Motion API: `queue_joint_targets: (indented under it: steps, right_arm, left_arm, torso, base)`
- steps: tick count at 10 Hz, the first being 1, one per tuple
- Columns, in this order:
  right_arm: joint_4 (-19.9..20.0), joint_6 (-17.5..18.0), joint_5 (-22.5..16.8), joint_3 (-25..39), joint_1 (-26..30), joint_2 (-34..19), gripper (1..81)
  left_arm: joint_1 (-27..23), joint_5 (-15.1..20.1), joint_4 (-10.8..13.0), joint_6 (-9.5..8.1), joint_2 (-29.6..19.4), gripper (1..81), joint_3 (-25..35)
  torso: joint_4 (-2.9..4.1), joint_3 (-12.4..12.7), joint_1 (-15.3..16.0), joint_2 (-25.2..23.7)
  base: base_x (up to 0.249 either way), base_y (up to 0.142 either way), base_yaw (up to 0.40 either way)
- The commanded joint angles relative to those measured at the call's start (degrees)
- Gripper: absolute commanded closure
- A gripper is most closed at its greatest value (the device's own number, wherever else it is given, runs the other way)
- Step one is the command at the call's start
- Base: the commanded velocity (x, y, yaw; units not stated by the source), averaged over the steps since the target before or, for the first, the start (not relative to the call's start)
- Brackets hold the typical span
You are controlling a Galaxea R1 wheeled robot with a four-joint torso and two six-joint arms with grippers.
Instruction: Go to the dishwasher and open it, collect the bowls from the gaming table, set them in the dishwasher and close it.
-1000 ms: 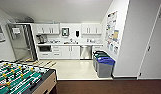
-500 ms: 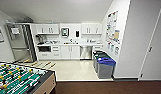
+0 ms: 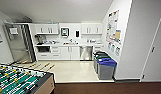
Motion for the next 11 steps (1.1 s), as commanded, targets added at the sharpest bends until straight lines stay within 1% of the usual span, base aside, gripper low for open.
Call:
queue_joint_targets:
  steps: [1, 2, 3, 9, 11]
  right_arm:
    - [-0.2, -0.1, -2.7, 0.1, 3.1, -0.5, 1.0]
    - [-0.3, 0.0, -2.7, -0.1, 3.0, -0.2, 1.0]
    - [-0.2, 0.0, -2.7, -0.5, 3.2, -0.2, 1.0]
    - [0.0, -0.2, -2.7, -0.6, 2.9, 0.2, 1.0]
    - [-0.5, -0.2, -2.7, -0.6, 3.0, 0.3, 1.0]
  left_arm:
    - [-3.4, 2.6, 0.2, 0.25, -0.5, 1.0, 0.5]
    - [-3.3, 1.7, 0.3, 0.25, -0.5, 1.0, 0.5]
    - [-3.3, 1.5, 0.3, 0.25, -0.5, 1.0, 0.4]
    - [-3.4, 1.5, 0.4, 0.34, -0.4, 1.0, 0.4]
    - [-3.3, 1.5, 0.3, 0.34, -0.3, 1.0, 0.3]
  torso:
    - [0.00, 0.0, 0.0, 0.0]
    - [0.00, 0.0, 0.0, 0.0]
    - [0.00, 0.0, 0.0, 0.0]
    - [0.00, 0.0, 0.0, 0.0]
    - [0.00, 0.0, 0.0, 0.0]
  base:
    - [0.125, 0.000, 0.000]
    - [0.126, 0.000, 0.000]
    - [0.125, 0.000, 0.000]
    - [0.125, 0.000, 0.000]
    - [0.125, 0.000, 0.000]
